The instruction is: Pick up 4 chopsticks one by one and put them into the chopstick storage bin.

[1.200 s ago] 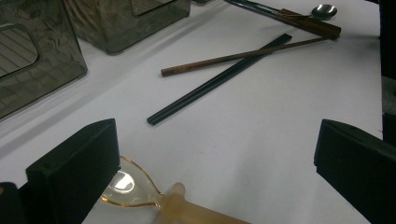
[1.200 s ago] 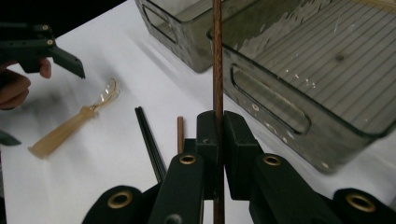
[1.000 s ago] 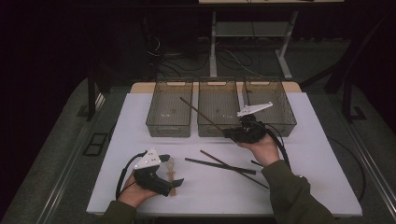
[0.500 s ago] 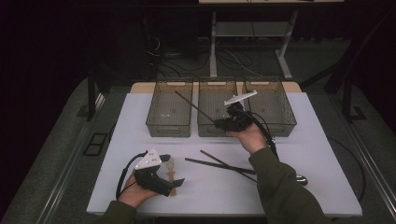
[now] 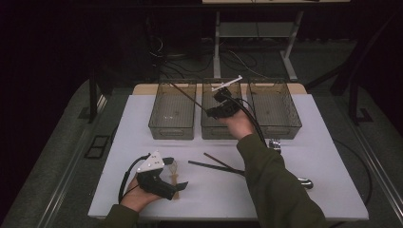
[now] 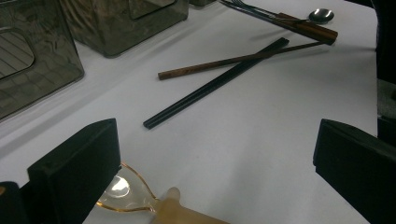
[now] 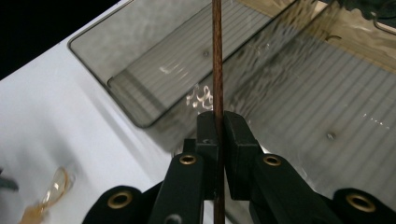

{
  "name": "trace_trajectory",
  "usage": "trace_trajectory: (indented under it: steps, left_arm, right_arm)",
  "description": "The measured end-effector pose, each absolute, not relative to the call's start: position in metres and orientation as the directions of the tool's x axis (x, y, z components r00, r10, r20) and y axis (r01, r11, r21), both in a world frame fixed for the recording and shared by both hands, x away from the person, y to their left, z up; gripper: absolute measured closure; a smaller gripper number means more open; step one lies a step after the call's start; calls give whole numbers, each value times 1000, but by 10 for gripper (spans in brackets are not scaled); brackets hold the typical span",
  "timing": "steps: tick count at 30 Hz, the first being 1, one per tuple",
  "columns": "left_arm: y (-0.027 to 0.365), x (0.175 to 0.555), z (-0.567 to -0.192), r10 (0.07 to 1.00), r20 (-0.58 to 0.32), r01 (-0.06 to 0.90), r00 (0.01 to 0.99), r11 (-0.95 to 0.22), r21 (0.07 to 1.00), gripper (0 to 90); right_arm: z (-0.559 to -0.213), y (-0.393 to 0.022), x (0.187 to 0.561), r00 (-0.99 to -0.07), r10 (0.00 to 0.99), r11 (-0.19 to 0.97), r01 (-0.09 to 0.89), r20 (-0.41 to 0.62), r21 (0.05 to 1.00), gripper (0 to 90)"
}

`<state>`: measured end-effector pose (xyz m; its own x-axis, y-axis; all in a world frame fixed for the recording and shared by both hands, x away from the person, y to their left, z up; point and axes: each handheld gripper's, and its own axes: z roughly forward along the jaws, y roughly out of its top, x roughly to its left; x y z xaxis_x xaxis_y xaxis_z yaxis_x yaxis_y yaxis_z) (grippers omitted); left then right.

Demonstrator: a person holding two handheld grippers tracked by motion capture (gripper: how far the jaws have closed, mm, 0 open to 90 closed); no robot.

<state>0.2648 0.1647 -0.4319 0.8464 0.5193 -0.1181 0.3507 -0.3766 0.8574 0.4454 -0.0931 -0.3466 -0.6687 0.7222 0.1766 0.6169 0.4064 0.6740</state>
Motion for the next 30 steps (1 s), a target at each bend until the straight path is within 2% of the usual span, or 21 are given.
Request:
trace_trajectory:
  steps: [13,30]
  left_arm:
    - [164,264,-431,505,-116,342,855,-381,859,0]
    - [163,265,-431,500,-108,334,859,-389,858,0]
  right_arm:
    - [-352,-50,485,-635,758,425,656,150,624,852]
    - [-357,-20,507,-622,774,446,667,118,597,851]
